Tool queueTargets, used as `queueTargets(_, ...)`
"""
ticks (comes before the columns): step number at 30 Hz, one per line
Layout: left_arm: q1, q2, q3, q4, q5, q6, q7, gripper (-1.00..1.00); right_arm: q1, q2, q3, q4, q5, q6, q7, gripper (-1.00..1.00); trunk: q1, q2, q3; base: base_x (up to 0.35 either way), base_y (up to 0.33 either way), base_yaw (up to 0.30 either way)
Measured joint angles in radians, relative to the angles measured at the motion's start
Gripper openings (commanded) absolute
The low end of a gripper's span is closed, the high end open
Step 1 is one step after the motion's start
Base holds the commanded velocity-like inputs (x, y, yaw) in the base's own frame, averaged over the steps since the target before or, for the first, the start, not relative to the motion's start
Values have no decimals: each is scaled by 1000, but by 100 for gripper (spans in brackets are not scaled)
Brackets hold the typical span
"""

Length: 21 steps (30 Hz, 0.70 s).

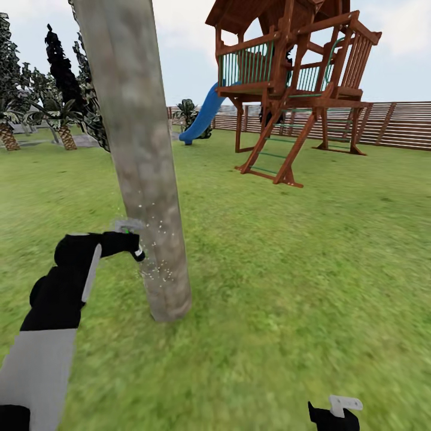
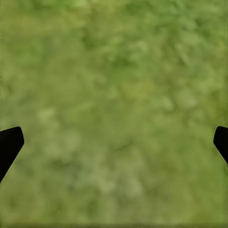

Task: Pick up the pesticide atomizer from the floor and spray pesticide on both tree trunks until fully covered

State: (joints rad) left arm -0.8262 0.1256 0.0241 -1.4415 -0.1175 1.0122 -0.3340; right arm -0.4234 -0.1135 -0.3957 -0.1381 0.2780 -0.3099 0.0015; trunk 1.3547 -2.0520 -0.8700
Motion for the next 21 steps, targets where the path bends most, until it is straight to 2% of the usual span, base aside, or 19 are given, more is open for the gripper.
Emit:
queueTargets(1,-8,15,30,4,-4,0,0,-100,0,0,0,0,0,0,0,100,0,0,0,0,0,0)
queueTargets(3,-28,56,43,8,2,1,-1,-100,0,0,0,0,1,0,0,100,0,0,0,0,0,0)
queueTargets(4,-36,63,44,8,8,3,-2,-100,0,0,0,0,1,0,0,100,0,0,0,0,0,0)
queueTargets(7,-39,55,30,9,14,4,-2,-100,0,0,0,0,0,0,0,100,0,0,0,0,0,0)
queueTargets(9,-34,56,3,9,14,2,-2,-100,0,0,0,0,0,0,0,100,0,0,0,0,0,0)
queueTargets(11,-16,60,-6,35,7,-4,-1,-100,0,0,0,0,0,0,0,100,0,0,0,0,0,0)
queueTargets(16,-2,72,7,212,-5,-35,9,-100,0,0,0,0,0,0,0,100,0,0,0,0,0,0)
queueTargets(17,-1,72,8,251,-5,-63,16,-100,0,0,0,0,0,0,0,100,0,0,0,0,0,0)
queueTargets(20,0,70,8,415,-3,-207,31,-100,0,0,0,0,0,0,0,100,0,0,0,0,0,0)
queueTargets(21,0,68,8,509,4,-279,32,-100,0,0,0,0,1,0,0,100,0,0,0,0,0,0)
